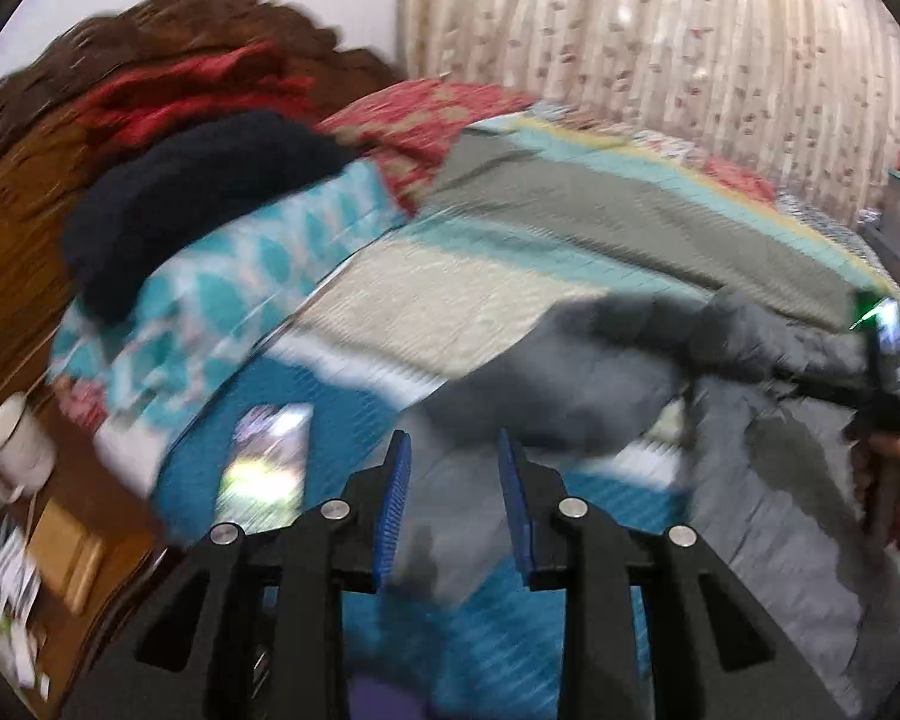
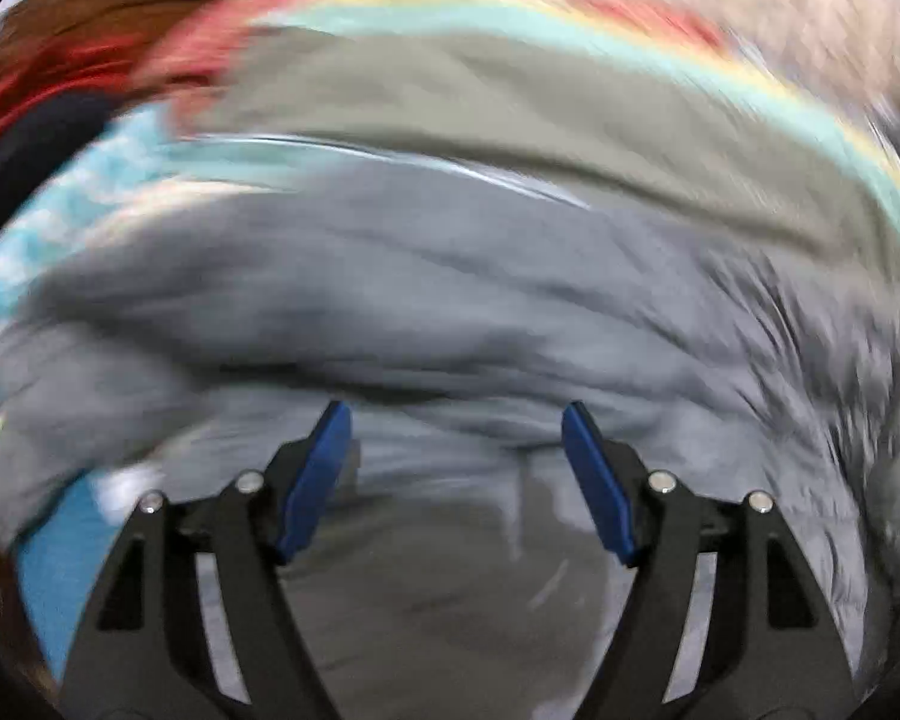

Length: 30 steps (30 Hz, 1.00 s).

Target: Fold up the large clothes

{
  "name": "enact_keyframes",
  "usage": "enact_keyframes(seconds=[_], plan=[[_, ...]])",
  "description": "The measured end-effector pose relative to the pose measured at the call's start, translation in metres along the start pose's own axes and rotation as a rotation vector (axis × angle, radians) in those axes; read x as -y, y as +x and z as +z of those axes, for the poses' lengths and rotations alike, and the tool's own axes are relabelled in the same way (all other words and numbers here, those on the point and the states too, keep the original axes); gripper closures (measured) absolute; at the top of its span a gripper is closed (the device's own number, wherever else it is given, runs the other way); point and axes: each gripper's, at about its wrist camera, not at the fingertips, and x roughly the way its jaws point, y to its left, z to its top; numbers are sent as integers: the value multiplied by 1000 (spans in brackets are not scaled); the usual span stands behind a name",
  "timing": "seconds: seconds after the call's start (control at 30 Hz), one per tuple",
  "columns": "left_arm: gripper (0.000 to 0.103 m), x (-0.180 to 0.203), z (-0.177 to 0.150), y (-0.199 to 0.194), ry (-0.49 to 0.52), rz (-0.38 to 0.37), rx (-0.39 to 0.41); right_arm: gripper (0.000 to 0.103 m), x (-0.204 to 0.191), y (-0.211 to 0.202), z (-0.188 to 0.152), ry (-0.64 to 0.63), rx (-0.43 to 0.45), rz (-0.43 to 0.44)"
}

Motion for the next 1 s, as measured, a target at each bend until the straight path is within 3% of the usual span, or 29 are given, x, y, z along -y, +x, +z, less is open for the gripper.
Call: enact_keyframes(seconds=[0.17, 0.33, 0.4, 0.47, 0.5, 0.53, 0.6, 0.63, 0.73, 0.77, 0.83, 0.93, 1.0], plan=[[59, -42, -44, -3, -90, 19, -82, 24, -161, -47, -26, -471, 53, 239], [59, -60, -77, -11, -115, 13, -109, 21, -276, -44, -61, -651, 1, 426], [59, -71, -83, -16, -130, 8, -113, 18, -299, -40, -82, -683, -13, 440], [59, -78, -88, -21, -145, 13, -117, 18, -321, -13, -86, -739, -37, 369], [59, -81, -91, -23, -149, 18, -117, 25, -328, 3, -88, -761, -55, 301], [59, -85, -92, -26, -155, 26, -115, 64, -334, 21, -83, -759, -110, 257], [59, -93, -96, -30, -177, 39, -109, 90, -334, 31, -64, -648, -222, 314], [59, -98, -97, -31, -191, 43, -108, 93, -325, 25, -44, -558, -258, 390], [59, -105, -101, -29, -236, 38, -120, 94, -308, -20, 5, -364, -268, 655], [59, -106, -100, -26, -246, 32, -126, 94, -300, -43, 31, -299, -248, 774], [59, -101, -97, -25, -247, 24, -122, 94, -276, -87, 79, -239, -150, 902], [59, -87, -87, -29, -223, 3, -87, 94, -232, -120, 125, -159, -25, 926], [59, -77, -80, -30, -207, -11, -70, 94, -178, -130, 151, -99, 66, 834]])
